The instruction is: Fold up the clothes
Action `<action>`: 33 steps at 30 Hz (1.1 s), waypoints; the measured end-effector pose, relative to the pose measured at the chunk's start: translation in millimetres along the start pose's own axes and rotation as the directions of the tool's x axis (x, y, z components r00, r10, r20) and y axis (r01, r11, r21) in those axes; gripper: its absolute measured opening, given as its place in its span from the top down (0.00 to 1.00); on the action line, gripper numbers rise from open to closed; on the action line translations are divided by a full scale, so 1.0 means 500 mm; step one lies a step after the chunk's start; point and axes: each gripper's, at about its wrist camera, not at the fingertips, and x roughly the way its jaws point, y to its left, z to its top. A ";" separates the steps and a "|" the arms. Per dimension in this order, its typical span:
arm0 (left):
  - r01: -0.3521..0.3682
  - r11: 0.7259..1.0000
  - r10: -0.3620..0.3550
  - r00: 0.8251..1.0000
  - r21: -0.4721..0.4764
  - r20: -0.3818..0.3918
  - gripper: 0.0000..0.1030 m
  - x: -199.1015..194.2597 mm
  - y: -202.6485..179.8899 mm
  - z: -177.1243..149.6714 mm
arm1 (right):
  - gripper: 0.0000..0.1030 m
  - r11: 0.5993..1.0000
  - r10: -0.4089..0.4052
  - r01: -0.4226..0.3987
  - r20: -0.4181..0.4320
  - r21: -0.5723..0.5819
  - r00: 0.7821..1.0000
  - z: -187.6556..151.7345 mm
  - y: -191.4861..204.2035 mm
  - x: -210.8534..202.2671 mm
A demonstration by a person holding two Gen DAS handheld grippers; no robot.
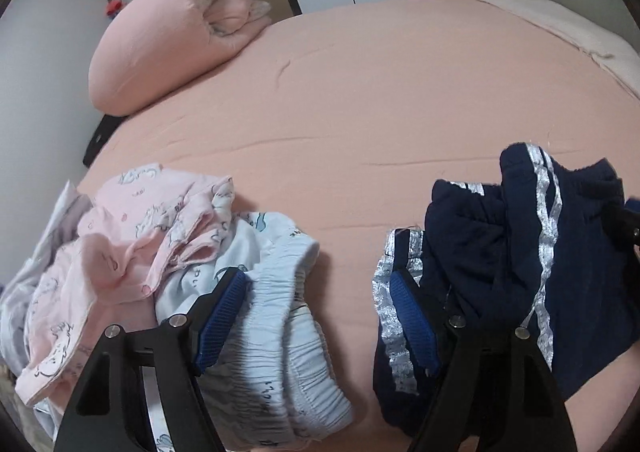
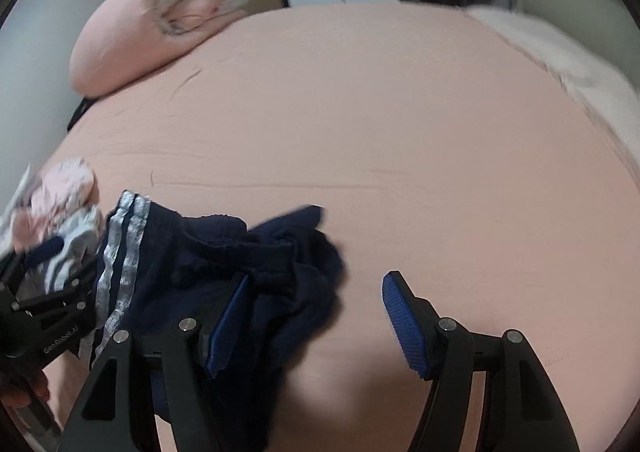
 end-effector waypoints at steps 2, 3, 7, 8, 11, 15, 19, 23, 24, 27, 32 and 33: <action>0.034 0.999 -0.034 0.999 -0.030 0.000 0.29 -0.009 0.010 0.002 | 0.35 0.999 0.039 -0.039 -0.006 0.038 0.999 -0.001 -0.014 -0.006; 0.056 0.997 -0.056 0.998 -0.044 0.000 0.29 -0.015 0.014 0.005 | 0.35 0.997 0.061 -0.061 -0.006 0.047 0.998 0.000 -0.017 -0.013; 0.183 0.976 -0.184 0.983 -0.115 0.003 0.28 -0.028 0.031 0.005 | 0.35 0.966 0.213 -0.210 -0.002 0.151 0.977 -0.007 -0.039 -0.046; 0.211 0.968 -0.212 0.977 -0.133 0.003 0.27 -0.031 0.034 0.002 | 0.35 0.952 0.249 -0.244 -0.006 0.183 0.968 -0.011 -0.047 -0.050; 0.293 0.937 -0.297 0.955 -0.189 0.008 0.07 -0.038 0.045 -0.007 | 0.34 0.904 0.348 -0.328 -0.025 0.275 0.937 -0.030 -0.068 -0.055; 0.397 0.880 -0.406 0.914 -0.260 0.023 0.07 -0.048 0.060 -0.019 | 0.34 0.810 0.467 -0.405 -0.049 0.424 0.883 -0.075 -0.092 -0.038; 0.460 0.829 -0.480 0.877 -0.319 0.018 0.06 -0.045 0.061 -0.037 | 0.34 0.737 0.527 -0.441 -0.026 0.512 0.850 -0.108 -0.087 -0.017; 0.492 0.794 -0.522 0.853 -0.357 0.013 0.07 -0.041 0.049 -0.055 | 0.29 0.696 0.568 -0.470 -0.016 0.542 0.823 -0.113 -0.078 -0.009; 0.512 0.774 -0.547 0.837 -0.373 0.013 0.07 -0.037 0.047 -0.055 | 0.29 0.680 0.582 -0.479 -0.011 0.555 0.813 -0.113 -0.076 -0.002; 0.538 0.734 -0.591 0.806 -0.415 0.000 0.07 -0.021 0.040 -0.054 | 0.29 0.638 0.614 -0.497 0.001 0.587 0.789 -0.111 -0.072 0.020; 0.535 0.738 -0.593 0.805 -0.412 -0.017 0.06 0.002 0.018 -0.038 | 0.29 0.594 0.646 -0.526 0.028 0.608 0.763 -0.090 -0.062 0.059; 0.532 0.743 -0.589 0.808 -0.407 -0.020 0.06 0.003 0.015 -0.034 | 0.29 0.593 0.651 -0.532 0.028 0.604 0.758 -0.085 -0.060 0.066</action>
